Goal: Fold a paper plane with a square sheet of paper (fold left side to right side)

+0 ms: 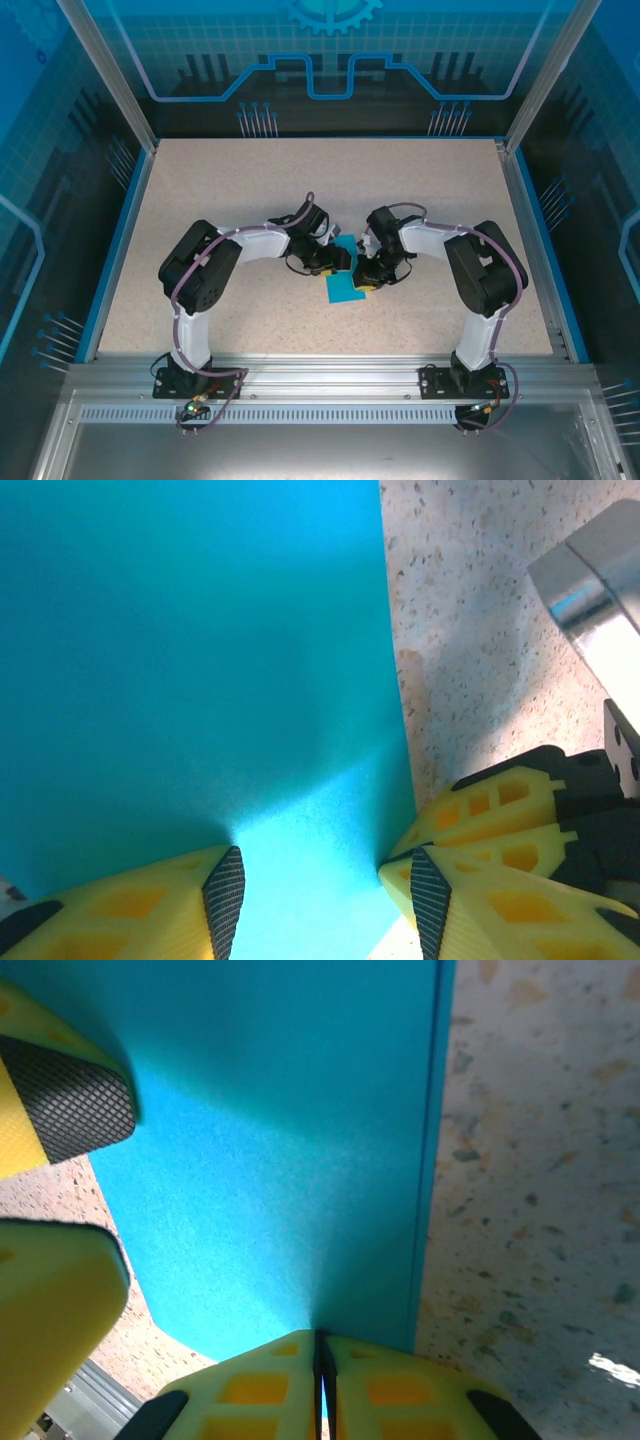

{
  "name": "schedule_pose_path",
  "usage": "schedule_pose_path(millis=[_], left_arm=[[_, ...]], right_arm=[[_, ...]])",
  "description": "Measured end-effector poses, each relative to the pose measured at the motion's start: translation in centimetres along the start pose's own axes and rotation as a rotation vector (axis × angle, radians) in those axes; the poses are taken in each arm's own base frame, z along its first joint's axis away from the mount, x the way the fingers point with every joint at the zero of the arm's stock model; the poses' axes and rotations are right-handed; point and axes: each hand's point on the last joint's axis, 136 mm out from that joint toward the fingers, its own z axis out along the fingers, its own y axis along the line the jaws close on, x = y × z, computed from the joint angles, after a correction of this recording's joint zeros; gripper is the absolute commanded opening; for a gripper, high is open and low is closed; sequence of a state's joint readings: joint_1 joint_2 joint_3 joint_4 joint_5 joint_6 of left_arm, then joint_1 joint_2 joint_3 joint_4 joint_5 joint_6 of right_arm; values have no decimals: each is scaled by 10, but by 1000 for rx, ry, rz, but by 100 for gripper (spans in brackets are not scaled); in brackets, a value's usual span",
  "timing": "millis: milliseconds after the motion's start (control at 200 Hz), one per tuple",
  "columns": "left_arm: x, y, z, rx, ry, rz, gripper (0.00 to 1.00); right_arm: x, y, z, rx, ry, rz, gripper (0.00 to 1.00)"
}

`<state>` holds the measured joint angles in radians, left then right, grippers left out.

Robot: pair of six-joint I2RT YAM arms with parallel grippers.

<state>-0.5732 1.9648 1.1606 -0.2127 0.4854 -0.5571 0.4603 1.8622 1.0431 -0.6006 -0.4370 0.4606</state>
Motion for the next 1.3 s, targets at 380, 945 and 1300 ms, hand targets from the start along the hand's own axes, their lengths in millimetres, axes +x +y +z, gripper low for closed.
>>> schedule_pose_path(millis=[380, 945, 1300], left_arm=[[-35, 3, -1, -15, -50, -51, 54], [-73, 21, -13, -18, -101, -104, 54], [-107, 29, -18, -9, -111, -112, 55]], right_arm=[[0, -1, 0, 6, 11, -14, 12], [0, -1, 1, 6, 11, -14, 12], [0, 1, 1, -7, 9, -16, 13]])
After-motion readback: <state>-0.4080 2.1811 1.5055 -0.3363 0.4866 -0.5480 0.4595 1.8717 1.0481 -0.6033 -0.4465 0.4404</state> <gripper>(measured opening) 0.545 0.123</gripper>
